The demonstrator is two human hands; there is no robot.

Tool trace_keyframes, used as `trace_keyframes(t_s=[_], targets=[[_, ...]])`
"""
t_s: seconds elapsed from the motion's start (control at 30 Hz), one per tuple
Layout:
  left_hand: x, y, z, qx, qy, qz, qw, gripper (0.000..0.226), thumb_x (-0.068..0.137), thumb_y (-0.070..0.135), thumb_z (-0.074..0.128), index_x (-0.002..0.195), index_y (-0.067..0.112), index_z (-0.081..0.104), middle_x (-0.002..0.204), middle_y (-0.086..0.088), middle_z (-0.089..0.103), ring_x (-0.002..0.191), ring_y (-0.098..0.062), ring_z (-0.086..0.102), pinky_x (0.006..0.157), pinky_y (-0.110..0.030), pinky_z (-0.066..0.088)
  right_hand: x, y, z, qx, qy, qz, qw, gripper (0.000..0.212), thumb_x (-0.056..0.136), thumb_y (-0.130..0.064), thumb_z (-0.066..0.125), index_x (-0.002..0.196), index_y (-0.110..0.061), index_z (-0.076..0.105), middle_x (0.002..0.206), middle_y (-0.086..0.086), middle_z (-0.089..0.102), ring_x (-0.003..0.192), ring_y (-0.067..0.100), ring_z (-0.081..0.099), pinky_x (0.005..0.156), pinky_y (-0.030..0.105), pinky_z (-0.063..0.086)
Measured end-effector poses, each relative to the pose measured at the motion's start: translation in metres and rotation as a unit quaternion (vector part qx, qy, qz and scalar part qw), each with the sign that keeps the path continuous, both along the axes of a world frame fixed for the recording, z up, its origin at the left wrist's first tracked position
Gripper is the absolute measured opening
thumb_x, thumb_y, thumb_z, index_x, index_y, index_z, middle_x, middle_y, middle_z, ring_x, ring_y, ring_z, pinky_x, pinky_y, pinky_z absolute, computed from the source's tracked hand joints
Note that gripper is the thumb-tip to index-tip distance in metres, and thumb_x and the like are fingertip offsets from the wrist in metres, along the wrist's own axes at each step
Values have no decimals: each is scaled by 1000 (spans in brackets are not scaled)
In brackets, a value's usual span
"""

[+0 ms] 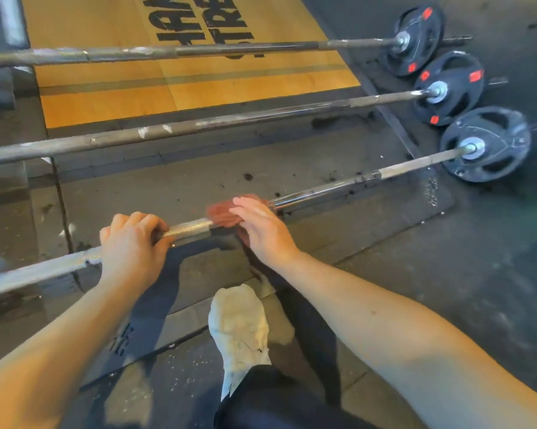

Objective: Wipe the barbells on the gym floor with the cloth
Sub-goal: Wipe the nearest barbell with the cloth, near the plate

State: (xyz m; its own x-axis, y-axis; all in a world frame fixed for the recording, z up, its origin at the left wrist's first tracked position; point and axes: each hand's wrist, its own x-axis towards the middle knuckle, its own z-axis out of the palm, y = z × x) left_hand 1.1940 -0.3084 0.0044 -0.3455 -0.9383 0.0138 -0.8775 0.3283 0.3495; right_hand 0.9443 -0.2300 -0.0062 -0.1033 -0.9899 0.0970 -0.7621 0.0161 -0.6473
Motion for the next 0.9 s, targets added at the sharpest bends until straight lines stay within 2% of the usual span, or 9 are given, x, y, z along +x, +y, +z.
trace_keyframes(t_s=[0.17,0.27,0.33,0.43,0.5,0.6,0.73,0.83,0.9], targets=[[-4,3,-1,-10,-12,7,1000,11,85,23,79,90,20,69,96,-7,64,98,-40,48,80,-50,35,-149,11,9,43,9,-265,963,36,103,-2,48,136,0,60,147,17,53,138,31,48,121,46,32],[-22,4,1,-7,8,-2,1000,11,86,29,78,91,22,71,100,-3,62,102,-36,46,86,-49,34,-180,-5,21,80,53,-369,925,28,100,4,44,120,7,64,127,23,60,124,39,53,107,31,32],[-41,5,3,16,15,-14,1000,9,88,29,75,93,24,71,102,-1,62,104,-33,45,89,-47,33,-146,-19,23,74,64,-374,922,24,93,4,46,105,4,67,111,21,62,111,37,58,89,23,31],[-62,3,1,39,8,-15,999,10,87,25,75,95,22,70,103,-4,63,105,-35,47,88,-48,37,-51,-16,5,44,15,-300,953,29,98,-6,49,119,-5,69,128,12,61,126,25,53,107,14,27],[-65,1,-1,37,-5,-8,999,12,85,23,76,94,20,70,102,-7,63,101,-37,47,84,-49,39,-5,-4,-1,9,2,-192,981,33,102,-6,52,132,-10,66,142,6,59,140,19,45,118,22,27],[-64,-2,-3,24,-10,-13,1000,12,83,22,78,91,19,70,98,-7,63,96,-37,47,80,-48,38,-29,-3,2,22,23,-73,997,35,107,-18,49,139,-16,61,145,0,57,140,15,43,116,29,35],[-60,-2,-7,19,21,-20,999,13,84,31,71,87,20,67,94,-4,59,94,-34,45,78,-46,35,-138,-10,17,60,113,-221,967,29,106,-23,44,122,-17,68,123,5,65,120,26,54,97,38,44],[-60,-2,-7,15,48,-21,999,17,80,18,82,81,18,66,89,-3,57,90,-33,44,76,-45,32,-238,-16,28,114,164,-313,929,31,105,-18,39,107,-12,69,107,17,66,109,41,56,95,47,42],[-61,0,-7,15,57,-26,998,24,76,12,86,77,19,62,86,-2,55,87,-32,43,75,-44,32,-288,-20,32,158,128,-381,902,49,103,-43,31,112,-15,70,115,18,63,114,44,54,103,57,41]])
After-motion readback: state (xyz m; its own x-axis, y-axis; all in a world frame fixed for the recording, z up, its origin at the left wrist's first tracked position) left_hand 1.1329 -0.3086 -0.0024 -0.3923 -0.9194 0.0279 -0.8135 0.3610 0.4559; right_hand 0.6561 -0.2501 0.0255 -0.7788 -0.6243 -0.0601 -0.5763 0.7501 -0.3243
